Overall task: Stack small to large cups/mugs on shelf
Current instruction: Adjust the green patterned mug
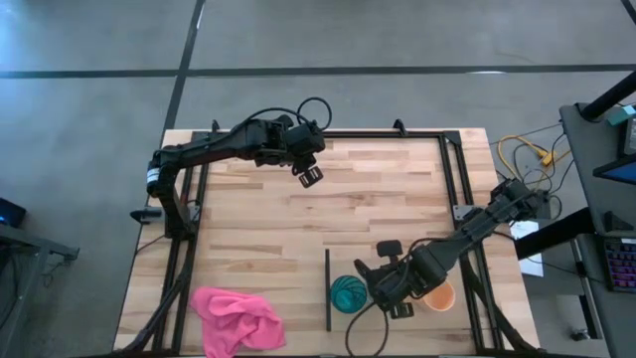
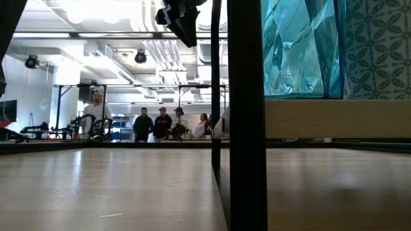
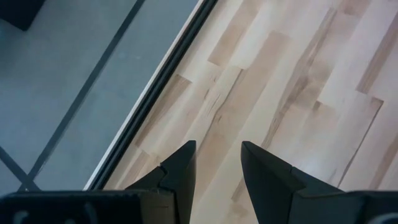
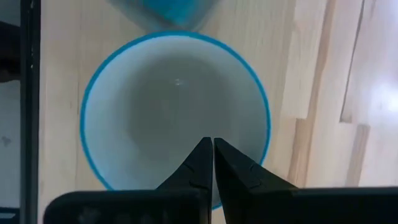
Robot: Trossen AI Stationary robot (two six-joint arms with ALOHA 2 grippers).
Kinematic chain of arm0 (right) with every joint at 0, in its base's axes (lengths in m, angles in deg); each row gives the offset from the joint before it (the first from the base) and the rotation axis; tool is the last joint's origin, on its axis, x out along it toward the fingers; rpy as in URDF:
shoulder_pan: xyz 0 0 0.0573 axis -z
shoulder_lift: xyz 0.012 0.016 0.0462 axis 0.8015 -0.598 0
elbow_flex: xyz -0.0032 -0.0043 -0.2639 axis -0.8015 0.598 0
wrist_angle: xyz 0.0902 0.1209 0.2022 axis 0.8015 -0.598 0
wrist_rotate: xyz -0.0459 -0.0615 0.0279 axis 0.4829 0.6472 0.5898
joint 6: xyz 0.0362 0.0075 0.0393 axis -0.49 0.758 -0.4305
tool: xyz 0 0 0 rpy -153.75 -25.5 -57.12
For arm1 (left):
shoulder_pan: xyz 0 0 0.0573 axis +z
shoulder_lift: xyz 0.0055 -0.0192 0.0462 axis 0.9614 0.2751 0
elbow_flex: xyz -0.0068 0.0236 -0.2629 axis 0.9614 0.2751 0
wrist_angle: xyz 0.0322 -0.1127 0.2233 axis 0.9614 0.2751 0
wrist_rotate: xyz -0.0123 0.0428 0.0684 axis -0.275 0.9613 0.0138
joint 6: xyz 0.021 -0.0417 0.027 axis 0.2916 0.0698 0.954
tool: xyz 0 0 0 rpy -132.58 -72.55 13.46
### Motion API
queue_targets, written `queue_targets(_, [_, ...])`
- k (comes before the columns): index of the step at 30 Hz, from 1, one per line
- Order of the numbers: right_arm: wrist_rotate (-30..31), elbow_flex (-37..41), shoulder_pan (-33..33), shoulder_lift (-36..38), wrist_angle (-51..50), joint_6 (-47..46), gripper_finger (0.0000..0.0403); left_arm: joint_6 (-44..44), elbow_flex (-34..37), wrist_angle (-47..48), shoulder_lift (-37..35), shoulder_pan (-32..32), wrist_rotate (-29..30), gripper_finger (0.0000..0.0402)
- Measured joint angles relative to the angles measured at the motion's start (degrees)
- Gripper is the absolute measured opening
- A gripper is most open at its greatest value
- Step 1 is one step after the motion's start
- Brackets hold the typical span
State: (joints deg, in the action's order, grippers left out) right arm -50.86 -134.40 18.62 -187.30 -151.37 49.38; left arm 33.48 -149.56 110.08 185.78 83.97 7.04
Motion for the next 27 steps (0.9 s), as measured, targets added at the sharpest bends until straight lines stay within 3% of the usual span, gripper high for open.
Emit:
queue_targets(18, [-4.5, 0.0, -0.3, 0.3, -3.6, -5.1, 0.0008, 0.0, 0.0, 0.0, 0.0, 0.0, 0.0, 0.0114])
queue_targets(27, [-5.7, 0.0, -0.3, 0.3, 4.7, -3.5, 0.0008, 0.0, 0.0, 0.0, 0.0, 0.0, 0.0, 0.0114])
